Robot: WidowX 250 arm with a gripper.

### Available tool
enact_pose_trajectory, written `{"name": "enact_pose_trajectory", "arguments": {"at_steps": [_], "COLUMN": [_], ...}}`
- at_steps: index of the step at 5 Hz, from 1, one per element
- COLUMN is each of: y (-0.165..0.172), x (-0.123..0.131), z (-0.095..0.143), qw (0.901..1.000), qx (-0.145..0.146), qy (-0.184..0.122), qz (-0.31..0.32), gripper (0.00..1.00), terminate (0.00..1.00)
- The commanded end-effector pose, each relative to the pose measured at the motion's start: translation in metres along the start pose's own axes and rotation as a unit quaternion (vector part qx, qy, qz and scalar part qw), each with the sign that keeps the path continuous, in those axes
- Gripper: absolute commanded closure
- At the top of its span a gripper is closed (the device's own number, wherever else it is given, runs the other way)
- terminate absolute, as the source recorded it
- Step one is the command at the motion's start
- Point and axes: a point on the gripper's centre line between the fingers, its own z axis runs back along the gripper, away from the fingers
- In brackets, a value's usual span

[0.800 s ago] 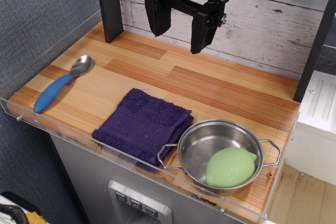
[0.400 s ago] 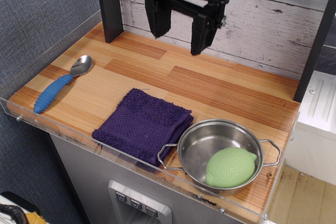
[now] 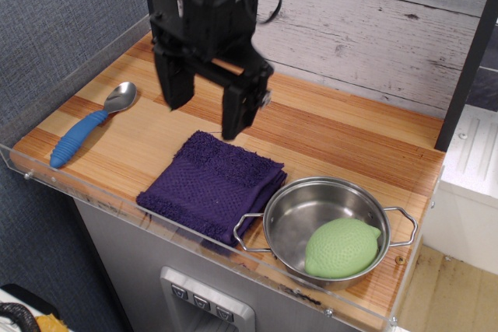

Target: Move the purple towel to the back edge of the table

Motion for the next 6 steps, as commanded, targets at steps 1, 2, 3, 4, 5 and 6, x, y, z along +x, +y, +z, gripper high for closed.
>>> {"name": "enact_pose_trajectory", "arguments": {"at_steps": [1, 2, 3, 4, 5, 6], "y": [0.026, 0.029, 0.023, 0.016, 0.008, 0.006], "x": [-0.023, -0.021, -0.02, -0.018, -0.015, -0.011], "z": [-0.028, -0.044, -0.064, -0.074, -0.083, -0.091], "qw": [0.9989, 0.9989, 0.9988, 0.9986, 0.999, 0.9991], "qx": [0.026, 0.005, -0.02, -0.036, -0.033, -0.019], "qy": [-0.011, -0.014, -0.01, -0.006, -0.002, -0.001], "qz": [0.039, 0.045, 0.042, 0.038, 0.031, 0.038], "gripper": [0.0, 0.0, 0.0, 0.0, 0.0, 0.0], "terminate": [0.0, 0.0, 0.0, 0.0, 0.0, 0.0]}}
